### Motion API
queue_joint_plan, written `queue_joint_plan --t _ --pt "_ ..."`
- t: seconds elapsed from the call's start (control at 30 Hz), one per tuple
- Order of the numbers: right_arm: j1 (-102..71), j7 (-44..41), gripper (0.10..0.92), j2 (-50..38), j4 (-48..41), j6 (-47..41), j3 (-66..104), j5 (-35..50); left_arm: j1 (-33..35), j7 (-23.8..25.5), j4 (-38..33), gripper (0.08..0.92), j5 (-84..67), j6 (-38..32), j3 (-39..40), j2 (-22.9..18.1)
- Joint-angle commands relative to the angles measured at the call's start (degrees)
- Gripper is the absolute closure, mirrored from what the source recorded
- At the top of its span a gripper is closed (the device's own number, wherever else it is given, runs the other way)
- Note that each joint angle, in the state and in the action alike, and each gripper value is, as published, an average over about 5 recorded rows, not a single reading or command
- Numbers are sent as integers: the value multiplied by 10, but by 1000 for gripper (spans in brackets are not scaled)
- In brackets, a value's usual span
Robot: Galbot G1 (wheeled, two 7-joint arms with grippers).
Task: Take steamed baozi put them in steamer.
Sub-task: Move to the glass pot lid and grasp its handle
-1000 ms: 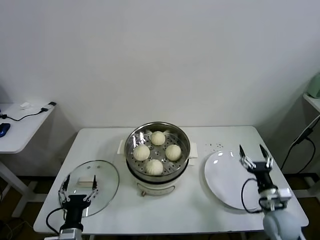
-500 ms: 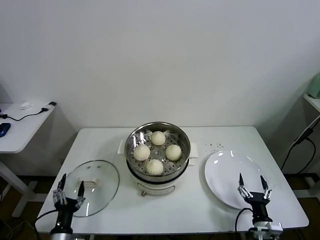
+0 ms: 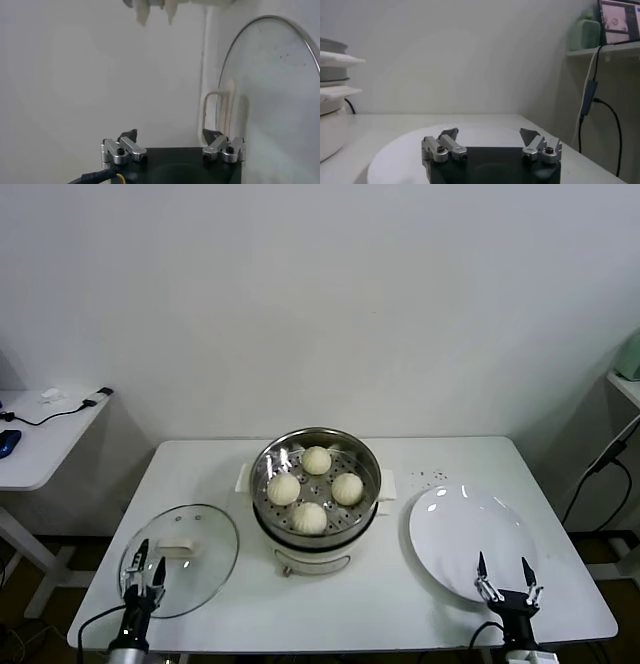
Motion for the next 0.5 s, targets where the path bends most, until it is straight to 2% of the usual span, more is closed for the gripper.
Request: queue_joint_plan --t 0.03,0.23,0.5 --pt "-7 2 203 9 -4 4 1 -11 -38 14 33 177 49 18 8 -5" --pt "-9 1 203 8 -1 4 3 -11 -60 37 47 177 47 25 19 -5" --pt "-11 0 203 9 0 6 4 -12 -80 45 57 177 40 36 20 -2"
